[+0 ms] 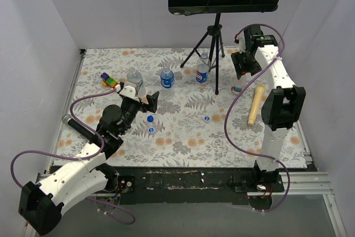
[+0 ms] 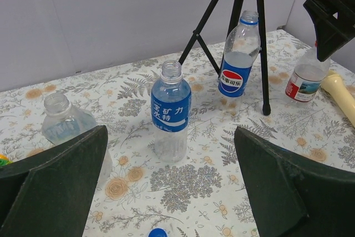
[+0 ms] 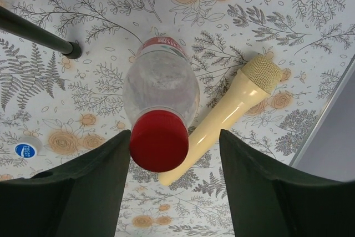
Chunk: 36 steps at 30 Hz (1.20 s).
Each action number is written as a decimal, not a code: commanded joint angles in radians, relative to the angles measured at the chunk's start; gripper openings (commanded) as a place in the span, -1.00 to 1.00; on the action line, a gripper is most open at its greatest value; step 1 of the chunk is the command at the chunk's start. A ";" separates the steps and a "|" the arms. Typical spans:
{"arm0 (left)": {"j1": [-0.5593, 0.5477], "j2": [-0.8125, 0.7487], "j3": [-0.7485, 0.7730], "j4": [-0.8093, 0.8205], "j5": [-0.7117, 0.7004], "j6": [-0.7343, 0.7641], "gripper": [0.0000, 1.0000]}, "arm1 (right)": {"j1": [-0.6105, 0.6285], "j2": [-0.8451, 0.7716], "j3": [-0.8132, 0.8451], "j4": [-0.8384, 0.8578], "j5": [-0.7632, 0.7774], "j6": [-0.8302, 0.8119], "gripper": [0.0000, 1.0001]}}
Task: Screw on the bottle caps
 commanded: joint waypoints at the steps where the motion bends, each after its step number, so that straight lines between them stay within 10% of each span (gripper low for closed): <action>1: 0.012 -0.011 0.002 0.008 -0.010 -0.015 0.96 | -0.007 -0.072 -0.012 0.033 0.019 0.007 0.46; 18: 0.058 -0.080 0.048 -0.046 -0.100 -0.127 0.96 | 0.146 -0.575 -0.380 0.407 0.018 0.032 0.56; 36: 0.078 -0.116 0.026 -0.032 -0.073 -0.099 0.96 | 0.392 -0.576 -0.761 1.244 0.122 0.147 0.50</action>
